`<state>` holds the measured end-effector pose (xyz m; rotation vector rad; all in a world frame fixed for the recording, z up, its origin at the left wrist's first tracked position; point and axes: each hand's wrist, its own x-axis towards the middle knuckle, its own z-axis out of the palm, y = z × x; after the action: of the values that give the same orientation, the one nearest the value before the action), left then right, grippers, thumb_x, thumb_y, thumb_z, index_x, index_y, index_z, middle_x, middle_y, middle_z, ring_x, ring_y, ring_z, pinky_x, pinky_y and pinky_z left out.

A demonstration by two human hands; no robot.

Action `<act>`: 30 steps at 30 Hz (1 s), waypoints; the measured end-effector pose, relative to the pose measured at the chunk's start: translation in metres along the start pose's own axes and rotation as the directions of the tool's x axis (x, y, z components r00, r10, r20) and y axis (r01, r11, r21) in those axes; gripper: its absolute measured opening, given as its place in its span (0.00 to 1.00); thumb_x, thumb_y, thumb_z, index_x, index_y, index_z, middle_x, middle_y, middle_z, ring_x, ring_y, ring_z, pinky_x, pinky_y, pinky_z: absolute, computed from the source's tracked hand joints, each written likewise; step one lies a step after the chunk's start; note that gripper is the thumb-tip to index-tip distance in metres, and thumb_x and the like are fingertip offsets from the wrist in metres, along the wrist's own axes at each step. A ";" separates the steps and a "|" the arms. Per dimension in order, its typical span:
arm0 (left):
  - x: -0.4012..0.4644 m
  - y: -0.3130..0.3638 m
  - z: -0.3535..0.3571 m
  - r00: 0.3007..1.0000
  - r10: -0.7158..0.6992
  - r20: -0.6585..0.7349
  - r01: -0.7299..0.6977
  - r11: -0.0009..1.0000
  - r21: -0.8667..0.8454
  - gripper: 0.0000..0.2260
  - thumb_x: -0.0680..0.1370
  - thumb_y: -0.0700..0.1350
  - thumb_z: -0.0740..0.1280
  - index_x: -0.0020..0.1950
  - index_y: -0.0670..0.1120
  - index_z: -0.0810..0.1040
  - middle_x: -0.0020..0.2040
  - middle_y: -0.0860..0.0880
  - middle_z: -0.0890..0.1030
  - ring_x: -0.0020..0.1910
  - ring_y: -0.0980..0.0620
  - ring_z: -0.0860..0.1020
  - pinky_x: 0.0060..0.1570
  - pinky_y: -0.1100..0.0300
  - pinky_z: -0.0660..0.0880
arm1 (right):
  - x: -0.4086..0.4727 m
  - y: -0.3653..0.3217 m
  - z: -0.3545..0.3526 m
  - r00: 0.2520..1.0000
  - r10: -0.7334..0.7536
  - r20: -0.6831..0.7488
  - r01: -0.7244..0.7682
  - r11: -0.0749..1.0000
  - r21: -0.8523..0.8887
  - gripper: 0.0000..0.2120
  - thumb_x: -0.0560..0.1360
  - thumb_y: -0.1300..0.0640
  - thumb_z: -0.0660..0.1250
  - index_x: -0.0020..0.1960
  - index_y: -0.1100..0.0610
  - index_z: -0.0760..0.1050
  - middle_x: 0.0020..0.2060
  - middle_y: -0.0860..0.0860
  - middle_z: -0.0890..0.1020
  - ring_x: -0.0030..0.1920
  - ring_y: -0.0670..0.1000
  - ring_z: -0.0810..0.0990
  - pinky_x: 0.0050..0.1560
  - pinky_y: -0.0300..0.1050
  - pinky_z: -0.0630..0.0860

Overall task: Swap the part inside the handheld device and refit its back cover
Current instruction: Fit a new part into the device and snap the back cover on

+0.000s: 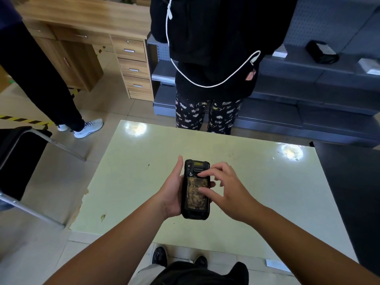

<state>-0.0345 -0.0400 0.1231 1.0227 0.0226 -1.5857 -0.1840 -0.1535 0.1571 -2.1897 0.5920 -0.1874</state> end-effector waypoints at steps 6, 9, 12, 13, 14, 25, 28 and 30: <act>-0.009 -0.002 0.002 0.998 0.046 0.052 -0.049 0.997 0.056 0.18 0.81 0.57 0.67 0.65 0.48 0.84 0.67 0.43 0.84 0.61 0.44 0.84 0.57 0.49 0.83 | -0.003 -0.006 0.003 0.991 0.132 -0.018 -0.125 0.969 0.215 0.12 0.77 0.52 0.73 0.59 0.41 0.80 0.60 0.44 0.71 0.57 0.42 0.75 0.60 0.38 0.74; -0.011 -0.001 0.005 0.994 0.087 0.066 -0.092 0.994 0.066 0.18 0.82 0.54 0.68 0.67 0.46 0.82 0.68 0.41 0.83 0.64 0.42 0.83 0.57 0.49 0.82 | -0.005 -0.013 0.008 0.969 0.242 -0.047 -0.201 0.884 0.422 0.15 0.79 0.56 0.71 0.63 0.44 0.77 0.63 0.43 0.73 0.59 0.43 0.77 0.60 0.44 0.80; -0.012 0.001 0.008 0.994 0.100 0.050 -0.103 0.993 0.059 0.18 0.80 0.53 0.69 0.64 0.44 0.84 0.61 0.42 0.86 0.57 0.45 0.86 0.51 0.52 0.84 | -0.005 -0.020 0.014 0.926 0.375 0.033 -0.293 0.661 0.691 0.23 0.80 0.61 0.69 0.73 0.48 0.69 0.67 0.49 0.75 0.65 0.50 0.78 0.61 0.48 0.80; -0.012 0.001 0.009 0.993 0.105 0.057 -0.109 0.992 0.061 0.19 0.81 0.52 0.68 0.65 0.42 0.83 0.61 0.42 0.86 0.56 0.46 0.86 0.51 0.53 0.83 | -0.003 -0.022 0.016 0.919 0.385 0.080 -0.306 0.571 0.762 0.23 0.81 0.62 0.67 0.74 0.50 0.69 0.66 0.54 0.77 0.65 0.53 0.79 0.61 0.50 0.80; -0.011 0.001 0.009 0.992 0.109 0.058 -0.112 0.992 0.062 0.21 0.81 0.52 0.67 0.67 0.40 0.81 0.61 0.41 0.86 0.56 0.46 0.86 0.51 0.53 0.83 | -0.003 -0.025 0.017 0.919 0.375 0.119 -0.309 0.501 0.809 0.21 0.82 0.64 0.65 0.74 0.52 0.71 0.66 0.57 0.78 0.64 0.54 0.81 0.60 0.50 0.81; -0.013 0.003 0.011 0.992 0.113 -0.051 -0.108 0.990 0.095 0.20 0.83 0.51 0.67 0.68 0.39 0.79 0.60 0.36 0.86 0.53 0.39 0.86 0.48 0.49 0.85 | -0.011 -0.014 0.028 0.965 0.193 -0.179 -0.148 0.961 0.236 0.29 0.75 0.41 0.73 0.73 0.42 0.68 0.65 0.39 0.73 0.63 0.40 0.77 0.58 0.37 0.79; -0.014 0.005 0.009 0.993 0.098 -0.070 -0.094 0.994 0.059 0.21 0.82 0.52 0.68 0.69 0.39 0.78 0.52 0.39 0.87 0.47 0.39 0.86 0.43 0.50 0.84 | -0.014 -0.015 0.027 0.999 0.038 -0.037 -0.036 0.999 0.040 0.48 0.64 0.31 0.77 0.78 0.42 0.62 0.71 0.37 0.62 0.71 0.41 0.67 0.65 0.33 0.72; -0.015 0.007 0.006 0.997 0.048 -0.056 -0.045 0.998 0.039 0.23 0.80 0.58 0.68 0.67 0.42 0.81 0.52 0.40 0.87 0.48 0.40 0.85 0.44 0.50 0.84 | -0.013 -0.016 0.026 1.000 0.020 -0.013 -0.020 1.000 0.009 0.49 0.62 0.32 0.78 0.77 0.41 0.61 0.71 0.38 0.60 0.72 0.42 0.66 0.69 0.38 0.70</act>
<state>-0.0334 -0.0333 0.1393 1.0909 0.0078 -1.5194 -0.1813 -0.1211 0.1539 -2.1747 0.6196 -0.1935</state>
